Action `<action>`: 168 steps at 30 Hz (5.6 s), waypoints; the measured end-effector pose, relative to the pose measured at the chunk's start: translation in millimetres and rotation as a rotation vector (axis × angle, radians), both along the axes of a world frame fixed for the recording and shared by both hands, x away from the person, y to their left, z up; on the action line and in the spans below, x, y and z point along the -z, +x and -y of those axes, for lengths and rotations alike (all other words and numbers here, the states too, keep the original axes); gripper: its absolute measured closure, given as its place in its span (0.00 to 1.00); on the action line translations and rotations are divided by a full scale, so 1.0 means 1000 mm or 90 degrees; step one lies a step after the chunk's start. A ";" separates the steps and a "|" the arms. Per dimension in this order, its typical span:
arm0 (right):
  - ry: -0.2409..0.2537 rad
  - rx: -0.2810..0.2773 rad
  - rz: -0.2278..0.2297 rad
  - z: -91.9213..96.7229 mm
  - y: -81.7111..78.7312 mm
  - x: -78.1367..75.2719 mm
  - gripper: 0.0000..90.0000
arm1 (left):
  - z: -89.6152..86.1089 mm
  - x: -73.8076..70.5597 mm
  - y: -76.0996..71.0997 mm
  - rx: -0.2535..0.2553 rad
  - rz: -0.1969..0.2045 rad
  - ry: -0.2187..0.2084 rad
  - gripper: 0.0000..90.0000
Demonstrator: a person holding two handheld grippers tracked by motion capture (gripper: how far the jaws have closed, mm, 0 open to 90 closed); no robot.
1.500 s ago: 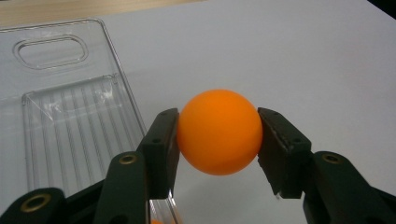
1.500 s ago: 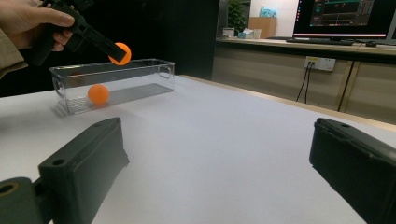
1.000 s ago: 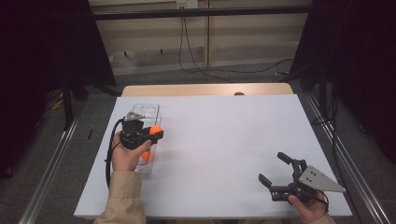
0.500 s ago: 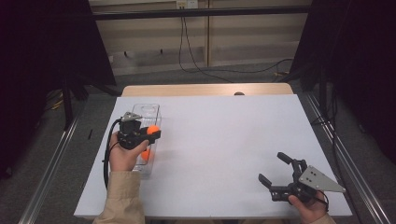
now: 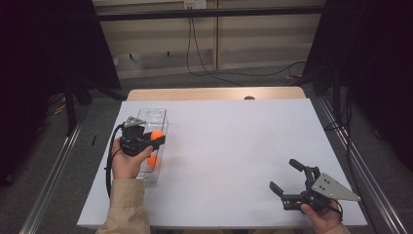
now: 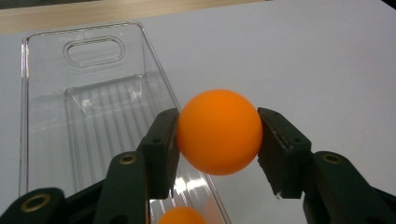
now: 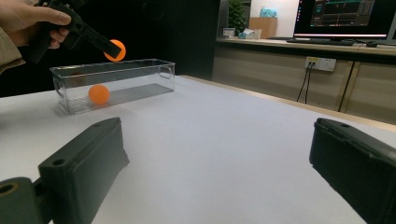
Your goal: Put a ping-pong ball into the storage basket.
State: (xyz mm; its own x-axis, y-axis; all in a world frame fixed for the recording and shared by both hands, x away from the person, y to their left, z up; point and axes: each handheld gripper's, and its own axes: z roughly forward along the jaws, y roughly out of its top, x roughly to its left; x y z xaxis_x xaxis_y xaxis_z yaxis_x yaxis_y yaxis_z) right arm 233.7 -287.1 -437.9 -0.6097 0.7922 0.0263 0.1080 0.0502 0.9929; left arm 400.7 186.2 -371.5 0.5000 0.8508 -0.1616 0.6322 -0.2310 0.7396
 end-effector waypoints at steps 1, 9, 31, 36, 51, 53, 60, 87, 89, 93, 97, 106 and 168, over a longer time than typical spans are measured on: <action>0.001 0.000 -0.001 0.000 0.000 0.000 0.03 | -0.001 0.000 0.000 -0.001 0.001 0.000 0.57; 0.000 0.001 0.000 0.000 0.000 0.000 0.03 | -0.005 0.000 0.000 -0.005 0.004 0.003 0.57; 0.001 0.002 -0.001 0.000 0.000 0.000 0.03 | -0.017 0.003 0.001 -0.031 0.008 0.016 0.57; 0.002 0.001 -0.001 0.000 0.000 0.000 0.03 | -0.019 0.005 0.002 -0.040 0.007 0.020 0.57; 0.002 0.002 -0.001 0.000 0.000 0.000 0.03 | -0.022 0.012 0.004 -0.053 -0.002 0.038 0.56; 0.002 0.001 -0.001 0.000 0.000 0.000 0.03 | -0.022 0.012 0.004 -0.056 -0.001 0.043 0.57; 0.001 0.001 -0.001 0.000 0.000 0.000 0.03 | -0.022 0.016 0.005 -0.061 -0.005 0.045 0.56; 0.001 -0.002 -0.001 -0.001 0.001 0.001 0.03 | -0.021 0.024 0.009 -0.069 -0.013 0.072 0.56; 0.002 -0.001 -0.002 -0.001 0.001 0.001 0.03 | -0.021 0.025 0.009 -0.071 -0.014 0.070 0.56; 0.003 -0.001 -0.001 -0.001 0.002 0.000 0.03 | -0.022 0.026 0.009 -0.075 -0.016 0.072 0.56; 0.002 -0.001 0.000 -0.001 0.001 0.000 0.03 | -0.022 0.027 0.010 -0.078 -0.014 0.075 0.56; 0.003 -0.001 -0.001 -0.001 0.001 0.000 0.03 | -0.024 0.027 0.011 -0.083 -0.013 0.078 0.56; 0.001 0.002 -0.002 0.000 0.001 0.001 0.03 | -0.017 0.024 -0.016 -0.082 0.058 -0.011 0.16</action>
